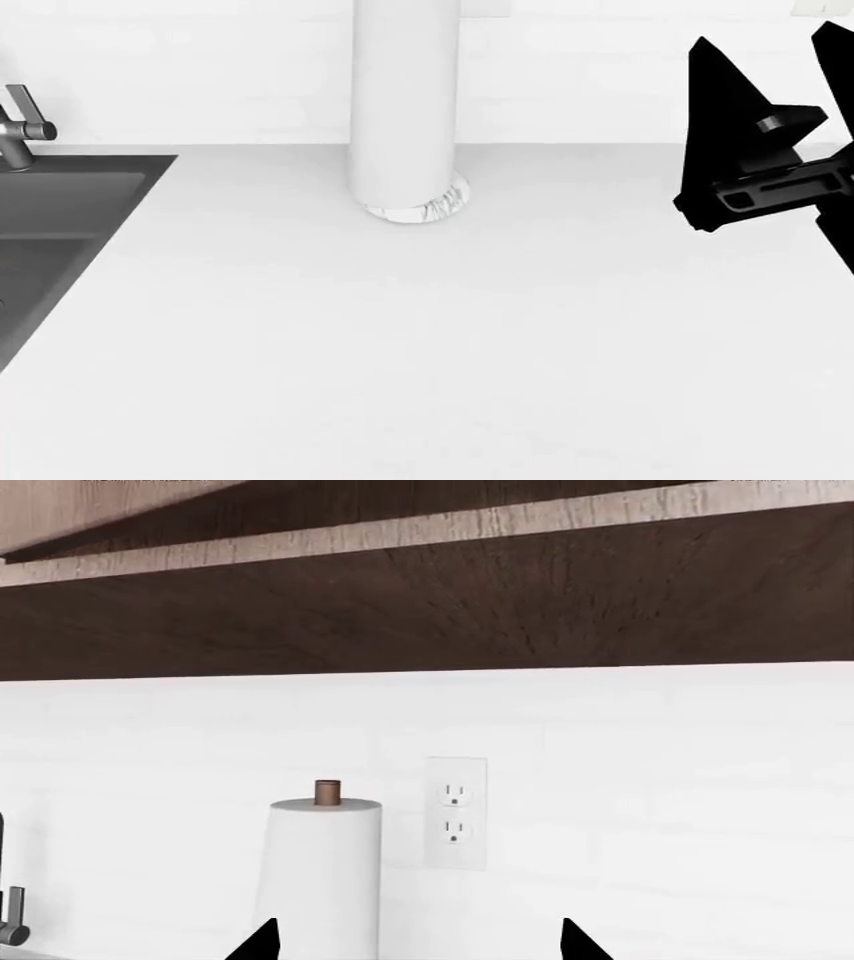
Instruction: Pick and place the shaker into the drawer. Then close the cabinet.
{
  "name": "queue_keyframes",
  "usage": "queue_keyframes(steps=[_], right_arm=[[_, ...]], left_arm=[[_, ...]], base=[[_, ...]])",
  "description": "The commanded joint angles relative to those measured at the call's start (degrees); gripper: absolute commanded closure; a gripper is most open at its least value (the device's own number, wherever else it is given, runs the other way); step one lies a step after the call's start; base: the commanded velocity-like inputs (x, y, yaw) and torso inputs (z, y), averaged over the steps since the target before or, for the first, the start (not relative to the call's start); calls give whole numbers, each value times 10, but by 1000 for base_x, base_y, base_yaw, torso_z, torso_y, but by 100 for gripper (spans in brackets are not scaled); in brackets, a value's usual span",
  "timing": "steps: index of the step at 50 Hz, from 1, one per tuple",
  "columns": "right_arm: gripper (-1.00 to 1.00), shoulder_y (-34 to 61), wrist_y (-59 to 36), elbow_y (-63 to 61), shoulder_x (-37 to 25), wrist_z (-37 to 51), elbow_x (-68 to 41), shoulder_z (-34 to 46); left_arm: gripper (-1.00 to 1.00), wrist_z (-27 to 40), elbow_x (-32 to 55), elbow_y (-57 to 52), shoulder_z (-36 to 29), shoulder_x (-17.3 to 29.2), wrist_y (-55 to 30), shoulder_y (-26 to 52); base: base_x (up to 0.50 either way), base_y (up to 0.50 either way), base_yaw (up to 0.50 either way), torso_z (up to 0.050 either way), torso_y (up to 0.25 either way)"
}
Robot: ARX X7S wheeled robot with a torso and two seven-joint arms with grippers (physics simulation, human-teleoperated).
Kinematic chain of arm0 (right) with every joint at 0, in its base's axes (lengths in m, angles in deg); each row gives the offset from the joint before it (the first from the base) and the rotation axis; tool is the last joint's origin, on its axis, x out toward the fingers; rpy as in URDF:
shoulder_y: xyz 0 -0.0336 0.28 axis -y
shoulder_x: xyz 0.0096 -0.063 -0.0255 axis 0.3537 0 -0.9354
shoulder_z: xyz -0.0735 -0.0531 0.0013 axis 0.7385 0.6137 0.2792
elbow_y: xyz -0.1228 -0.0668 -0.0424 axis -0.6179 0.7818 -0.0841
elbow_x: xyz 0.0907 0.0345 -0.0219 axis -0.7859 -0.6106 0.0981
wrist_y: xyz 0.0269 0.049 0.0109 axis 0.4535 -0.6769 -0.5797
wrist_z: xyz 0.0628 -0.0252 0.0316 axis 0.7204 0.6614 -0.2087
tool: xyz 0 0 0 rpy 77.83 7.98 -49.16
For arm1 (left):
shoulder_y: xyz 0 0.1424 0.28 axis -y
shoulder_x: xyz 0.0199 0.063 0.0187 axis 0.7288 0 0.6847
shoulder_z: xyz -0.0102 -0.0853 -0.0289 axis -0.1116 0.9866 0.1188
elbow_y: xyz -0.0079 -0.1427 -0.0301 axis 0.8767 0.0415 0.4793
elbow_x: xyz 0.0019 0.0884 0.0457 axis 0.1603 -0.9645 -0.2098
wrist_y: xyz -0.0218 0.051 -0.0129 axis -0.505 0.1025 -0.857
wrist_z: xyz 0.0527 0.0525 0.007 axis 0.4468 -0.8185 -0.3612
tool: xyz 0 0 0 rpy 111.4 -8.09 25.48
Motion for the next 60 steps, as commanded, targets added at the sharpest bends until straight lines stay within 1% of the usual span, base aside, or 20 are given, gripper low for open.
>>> queue_keyframes(steps=[1, 6, 16, 19, 22, 24, 30, 34, 37, 53, 56, 60], right_arm=[[-100, -4, 4, -4, -4, 1, -3, -5], [-100, -3, 4, -5, -5, 3, -5, -4], [-100, 3, 4, -5, -11, 9, -14, -4], [-100, 2, 4, -5, -12, 9, -15, -5], [-100, 3, 4, -5, -12, 9, -15, -4], [-100, 4, 4, -4, -12, 9, -14, -2], [-100, 6, 5, -3, -13, 8, -15, 0], [-100, -1, 7, -5, -15, 8, -15, -6], [-100, -3, 8, -6, -14, 7, -14, -7], [-100, 4, 9, -3, -13, 7, -11, 2], [-100, 4, 9, -2, -12, 7, -9, 4], [-100, 4, 9, -2, -11, 7, -7, 7]], left_arm=[[-100, 64, 56, 83, -81, 0, 0, 0], [-100, 74, 67, 90, -89, 0, 5, 0], [-100, 87, 108, 100, -125, 0, 21, 0], [-100, 80, 121, 103, -127, 0, 25, 0], [-100, 62, 163, 111, -132, 0, 35, 0], [-100, 57, 167, 111, -136, 0, 32, 0], [-100, 21, 126, 92, -134, 0, 32, 0], [-100, 6, 117, 90, -143, 0, 41, 0], [-100, 10, 139, 95, -150, 0, 44, 0], [-100, 2, 130, 110, -148, 0, 37, 0], [-100, -3, 113, 118, -135, 0, 30, 0], [-100, -14, 66, 135, -90, 0, 10, 0]], base=[[0, 0, 0, 0, 0], [3, 2, 3, 0, 0], [4, 1, 3, 0, 0], [5, 1, 1, 0, 0], [4, 1, 2, 0, 0], [0, 1, 0, 0, 0], [4, 0, 2, 0, 0], [10, 1, 1, 0, -205], [0, 0, 0, 0, -81], [8, -1, -2, 0, -13], [11, -2, -2, 0, -14], [8, -1, -3, 0, -14]])
